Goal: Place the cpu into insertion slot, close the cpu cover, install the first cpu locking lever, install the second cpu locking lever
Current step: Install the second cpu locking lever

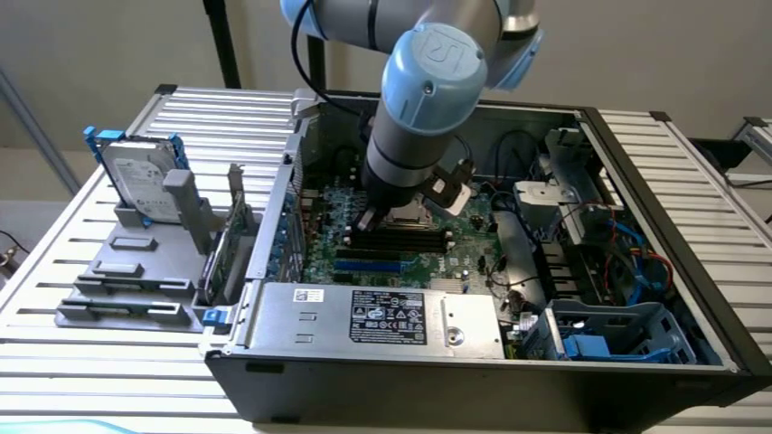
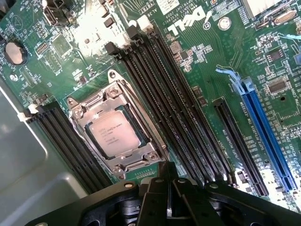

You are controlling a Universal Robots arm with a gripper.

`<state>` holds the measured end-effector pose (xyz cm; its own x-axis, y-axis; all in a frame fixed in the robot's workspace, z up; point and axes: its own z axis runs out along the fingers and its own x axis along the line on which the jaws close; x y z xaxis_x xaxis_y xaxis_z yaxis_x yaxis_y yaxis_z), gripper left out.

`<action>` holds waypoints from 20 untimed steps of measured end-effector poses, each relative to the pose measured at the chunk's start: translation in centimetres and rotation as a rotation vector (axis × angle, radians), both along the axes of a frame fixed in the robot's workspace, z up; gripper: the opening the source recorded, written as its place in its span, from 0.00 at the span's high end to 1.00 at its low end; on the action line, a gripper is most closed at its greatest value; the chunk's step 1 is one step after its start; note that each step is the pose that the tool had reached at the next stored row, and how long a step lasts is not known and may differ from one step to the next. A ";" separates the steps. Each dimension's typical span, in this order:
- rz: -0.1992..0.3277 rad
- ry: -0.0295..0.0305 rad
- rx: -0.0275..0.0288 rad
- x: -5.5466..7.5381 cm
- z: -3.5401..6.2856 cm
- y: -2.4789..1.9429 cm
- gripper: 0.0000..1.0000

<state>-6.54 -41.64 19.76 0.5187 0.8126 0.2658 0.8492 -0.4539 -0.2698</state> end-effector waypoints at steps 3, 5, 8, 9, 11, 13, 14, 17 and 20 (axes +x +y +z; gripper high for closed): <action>0.000 -0.0021 0.0000 0.0 -0.17 0.00 0.89; 0.000 -0.0030 0.0000 0.0 -0.24 0.00 0.89; 0.000 -0.0033 -0.0003 0.0 -0.30 0.00 0.89; 0.000 -0.0035 -0.0003 0.0 -0.32 0.00 0.89; 0.000 -0.0036 -0.0001 -0.1 -0.35 0.00 0.89; 0.000 -0.0035 -0.0001 -0.1 -0.36 0.00 0.89; 0.000 -0.0035 -0.0001 -0.2 -0.36 0.00 0.89; 0.000 -0.0035 0.0001 -0.2 -0.37 0.00 0.89; 0.000 -0.0035 0.0001 -0.2 -0.37 0.00 0.89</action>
<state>-6.77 -41.63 19.39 0.5178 0.8126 0.2676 0.8502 -0.4538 -0.2668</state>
